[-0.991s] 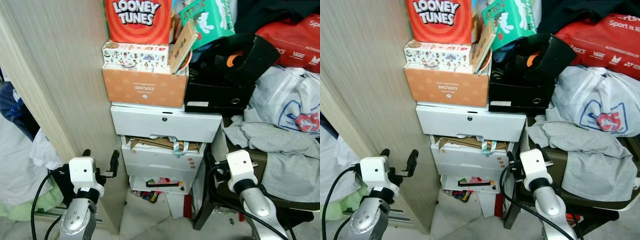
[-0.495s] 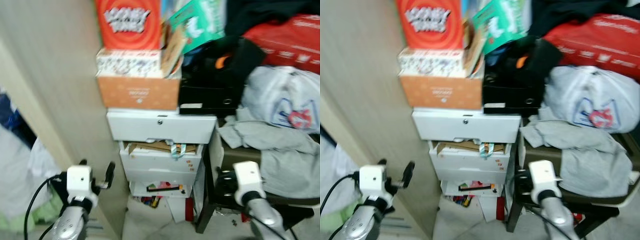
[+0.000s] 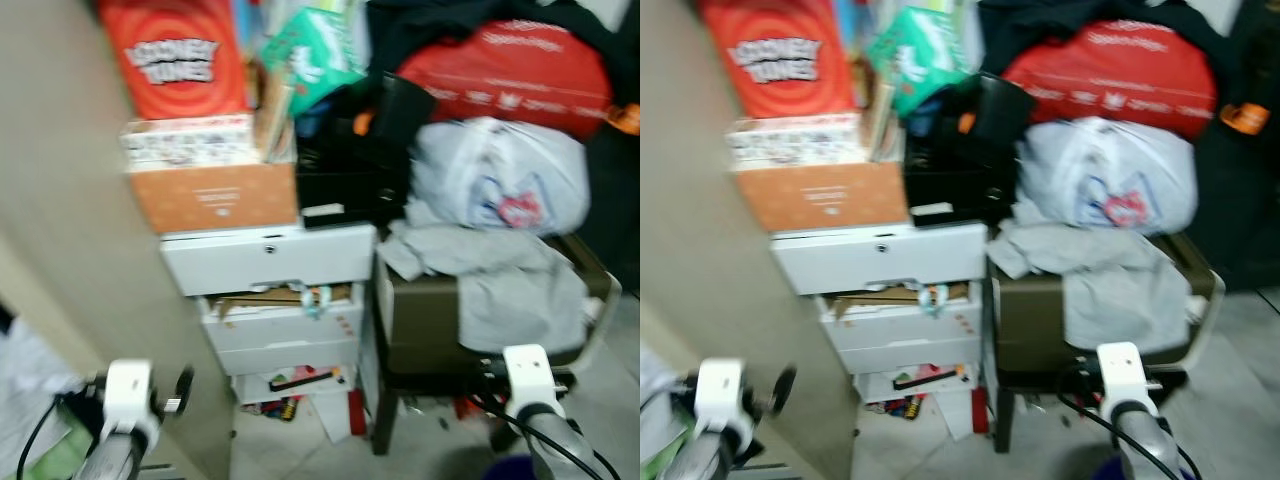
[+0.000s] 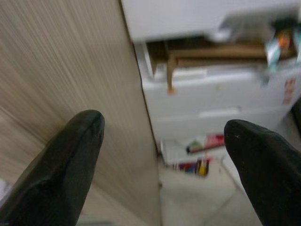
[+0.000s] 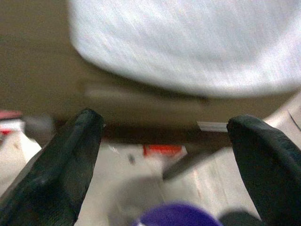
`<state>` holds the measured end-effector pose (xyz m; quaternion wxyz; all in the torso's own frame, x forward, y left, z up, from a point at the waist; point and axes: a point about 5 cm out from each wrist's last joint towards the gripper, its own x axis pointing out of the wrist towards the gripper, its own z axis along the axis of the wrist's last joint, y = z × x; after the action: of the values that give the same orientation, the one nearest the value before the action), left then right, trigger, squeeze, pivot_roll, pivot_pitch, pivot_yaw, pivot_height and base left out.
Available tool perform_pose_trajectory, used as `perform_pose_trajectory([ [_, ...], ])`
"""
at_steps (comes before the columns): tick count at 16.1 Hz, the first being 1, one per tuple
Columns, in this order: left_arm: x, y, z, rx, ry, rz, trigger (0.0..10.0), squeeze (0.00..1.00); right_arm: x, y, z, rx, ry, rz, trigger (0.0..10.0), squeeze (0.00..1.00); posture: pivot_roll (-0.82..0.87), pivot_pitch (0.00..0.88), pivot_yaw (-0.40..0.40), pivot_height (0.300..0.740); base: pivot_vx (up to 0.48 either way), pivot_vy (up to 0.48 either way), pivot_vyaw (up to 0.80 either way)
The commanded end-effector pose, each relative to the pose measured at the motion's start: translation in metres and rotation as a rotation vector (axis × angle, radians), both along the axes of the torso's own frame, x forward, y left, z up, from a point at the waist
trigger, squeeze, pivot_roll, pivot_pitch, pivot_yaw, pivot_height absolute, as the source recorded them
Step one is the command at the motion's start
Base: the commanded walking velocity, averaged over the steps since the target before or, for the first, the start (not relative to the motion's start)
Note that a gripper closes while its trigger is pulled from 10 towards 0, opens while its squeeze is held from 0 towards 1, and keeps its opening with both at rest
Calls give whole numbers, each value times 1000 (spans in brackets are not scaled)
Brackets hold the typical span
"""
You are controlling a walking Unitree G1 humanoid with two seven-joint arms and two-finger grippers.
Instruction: Clean up the room
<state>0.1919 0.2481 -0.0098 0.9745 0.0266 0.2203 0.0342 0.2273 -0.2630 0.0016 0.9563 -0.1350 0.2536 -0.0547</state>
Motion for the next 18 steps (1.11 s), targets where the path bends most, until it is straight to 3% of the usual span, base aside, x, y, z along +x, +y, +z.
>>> perform_pose_trajectory([
  [1,-18,29,-10,25,71,124,10000,0,5,-3,1,-12,-16,-4,10000,0,-166,0,33,740,0,0,0],
  [2,-14,32,-5,26,28,145,10000,0,6,-4,2,-23,-27,-1,10000,0,-170,0,33,740,0,0,0],
  [5,22,27,35,8,-199,172,10000,0,21,6,30,-116,-198,106,10000,0,-178,0,34,740,0,0,0],
  [7,55,1,78,-48,-400,112,10000,0,38,34,63,-109,-380,226,10000,0,-188,0,37,740,0,0,0],
  [10,77,-34,109,-105,-524,-9,10000,0,51,64,95,-62,-522,286,10000,0,-203,0,46,740,0,0,0],
  [14,77,-67,124,-131,-571,-136,10000,0,48,82,112,-12,-573,324,10000,0,-212,0,50,740,0,0,0],
  [18,51,-78,120,-155,-539,-154,10000,0,27,81,106,12,-518,308,10000,0,-213,0,50,740,0,0,0],
])
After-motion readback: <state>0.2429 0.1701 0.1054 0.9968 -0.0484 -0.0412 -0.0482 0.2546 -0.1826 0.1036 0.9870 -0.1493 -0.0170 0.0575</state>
